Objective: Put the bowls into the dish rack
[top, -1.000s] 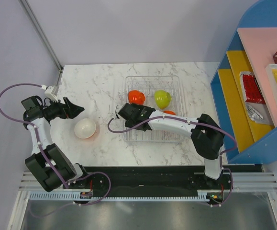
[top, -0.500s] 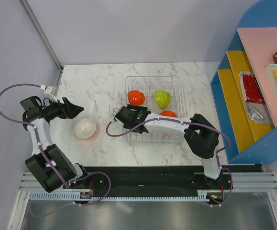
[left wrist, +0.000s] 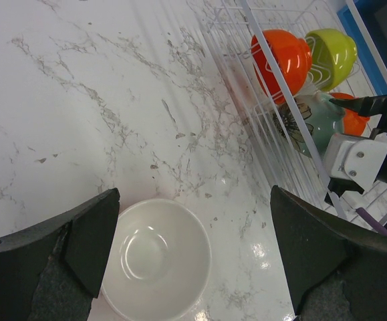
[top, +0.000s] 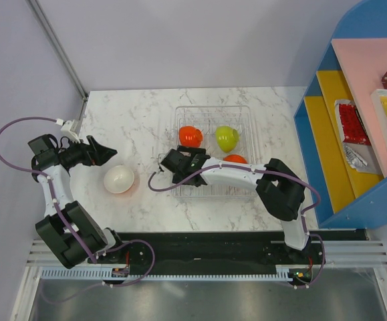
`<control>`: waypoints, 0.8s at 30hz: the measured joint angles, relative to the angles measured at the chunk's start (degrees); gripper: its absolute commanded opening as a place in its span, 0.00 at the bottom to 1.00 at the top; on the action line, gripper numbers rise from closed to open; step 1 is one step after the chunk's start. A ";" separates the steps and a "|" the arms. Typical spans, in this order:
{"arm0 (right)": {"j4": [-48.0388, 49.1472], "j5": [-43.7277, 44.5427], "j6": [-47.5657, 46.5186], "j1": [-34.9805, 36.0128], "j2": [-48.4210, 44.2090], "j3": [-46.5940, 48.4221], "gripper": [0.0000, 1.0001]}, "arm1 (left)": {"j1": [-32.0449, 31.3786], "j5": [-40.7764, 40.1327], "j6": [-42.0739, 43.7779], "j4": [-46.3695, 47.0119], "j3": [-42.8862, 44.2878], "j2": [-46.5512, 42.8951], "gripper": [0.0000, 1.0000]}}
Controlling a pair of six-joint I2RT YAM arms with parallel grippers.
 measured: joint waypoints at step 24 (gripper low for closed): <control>-8.72 -19.12 6.67 -5.88 -0.02 7.91 0.98 | 0.87 1.09 0.00 0.02 -0.66 -1.46 1.00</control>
